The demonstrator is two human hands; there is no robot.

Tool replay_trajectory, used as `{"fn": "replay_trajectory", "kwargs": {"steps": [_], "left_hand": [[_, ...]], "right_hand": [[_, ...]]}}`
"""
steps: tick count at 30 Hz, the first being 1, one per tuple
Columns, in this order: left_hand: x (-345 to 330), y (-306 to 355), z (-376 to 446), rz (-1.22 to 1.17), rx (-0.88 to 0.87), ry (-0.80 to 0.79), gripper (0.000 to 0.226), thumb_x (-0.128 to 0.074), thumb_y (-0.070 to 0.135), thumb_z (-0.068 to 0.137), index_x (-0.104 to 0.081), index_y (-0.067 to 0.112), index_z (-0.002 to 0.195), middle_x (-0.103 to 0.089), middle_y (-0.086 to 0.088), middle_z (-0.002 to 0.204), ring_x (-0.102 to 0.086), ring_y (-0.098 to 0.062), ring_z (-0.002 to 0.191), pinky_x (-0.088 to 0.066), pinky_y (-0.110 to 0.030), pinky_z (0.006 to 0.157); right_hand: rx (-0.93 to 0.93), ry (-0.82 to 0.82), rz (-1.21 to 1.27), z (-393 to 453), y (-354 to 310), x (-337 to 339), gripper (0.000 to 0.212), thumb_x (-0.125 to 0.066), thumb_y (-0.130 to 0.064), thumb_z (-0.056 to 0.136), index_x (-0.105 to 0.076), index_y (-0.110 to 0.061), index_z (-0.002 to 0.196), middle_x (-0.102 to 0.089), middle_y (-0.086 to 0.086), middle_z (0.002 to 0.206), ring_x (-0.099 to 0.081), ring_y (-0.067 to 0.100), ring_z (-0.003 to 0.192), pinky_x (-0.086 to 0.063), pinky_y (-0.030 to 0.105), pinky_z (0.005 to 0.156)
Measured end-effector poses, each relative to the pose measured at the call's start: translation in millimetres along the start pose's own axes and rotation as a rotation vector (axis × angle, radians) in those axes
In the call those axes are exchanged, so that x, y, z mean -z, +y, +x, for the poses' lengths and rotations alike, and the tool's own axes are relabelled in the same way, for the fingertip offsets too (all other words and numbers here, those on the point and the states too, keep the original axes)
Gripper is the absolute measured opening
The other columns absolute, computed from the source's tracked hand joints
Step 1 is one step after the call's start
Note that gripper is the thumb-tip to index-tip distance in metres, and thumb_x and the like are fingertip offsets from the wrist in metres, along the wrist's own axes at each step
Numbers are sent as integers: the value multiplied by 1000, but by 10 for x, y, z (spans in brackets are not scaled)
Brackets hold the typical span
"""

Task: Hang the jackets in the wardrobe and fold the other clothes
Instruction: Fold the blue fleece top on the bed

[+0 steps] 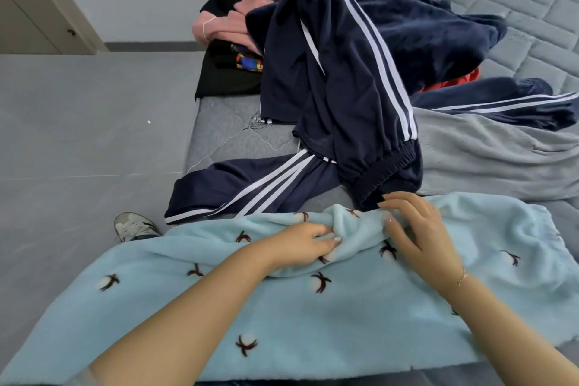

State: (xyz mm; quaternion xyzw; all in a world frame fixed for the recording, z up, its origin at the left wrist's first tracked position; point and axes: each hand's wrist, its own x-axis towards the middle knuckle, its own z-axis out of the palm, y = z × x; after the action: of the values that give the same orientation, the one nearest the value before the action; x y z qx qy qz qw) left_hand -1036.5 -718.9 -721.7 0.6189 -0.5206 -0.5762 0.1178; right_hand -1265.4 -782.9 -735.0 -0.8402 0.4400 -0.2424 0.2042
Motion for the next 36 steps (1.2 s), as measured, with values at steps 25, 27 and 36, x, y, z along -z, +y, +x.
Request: {"fn": "replay_trajectory", "kwargs": {"steps": [25, 27, 36], "left_hand": [[542, 402, 629, 252, -29, 292, 65, -73, 54, 78, -48, 22, 129, -42, 17, 121, -45, -6, 118, -34, -20, 85], [495, 423, 600, 234, -83, 275, 50, -76, 41, 81, -56, 18, 121, -50, 17, 113, -49, -7, 115, -35, -16, 76], [84, 392, 120, 352, -348, 273, 7, -65, 28, 78, -61, 25, 82, -63, 14, 87, -60, -7, 84, -47, -25, 73]], "right_hand": [[-405, 207, 171, -374, 590, 330, 39, -65, -3, 85, -61, -21, 119, -46, -9, 138, -41, 6, 132, -33, 30, 111], [-460, 127, 26, -465, 663, 498, 36, -69, -4, 83, -66, -14, 117, -50, -1, 137, -42, 19, 132, -31, 33, 111], [-1089, 59, 76, -854, 1096, 1354, 84, -81, -50, 71, -44, -15, 138, -42, 11, 142, -50, 30, 122, -48, 44, 94]]}}
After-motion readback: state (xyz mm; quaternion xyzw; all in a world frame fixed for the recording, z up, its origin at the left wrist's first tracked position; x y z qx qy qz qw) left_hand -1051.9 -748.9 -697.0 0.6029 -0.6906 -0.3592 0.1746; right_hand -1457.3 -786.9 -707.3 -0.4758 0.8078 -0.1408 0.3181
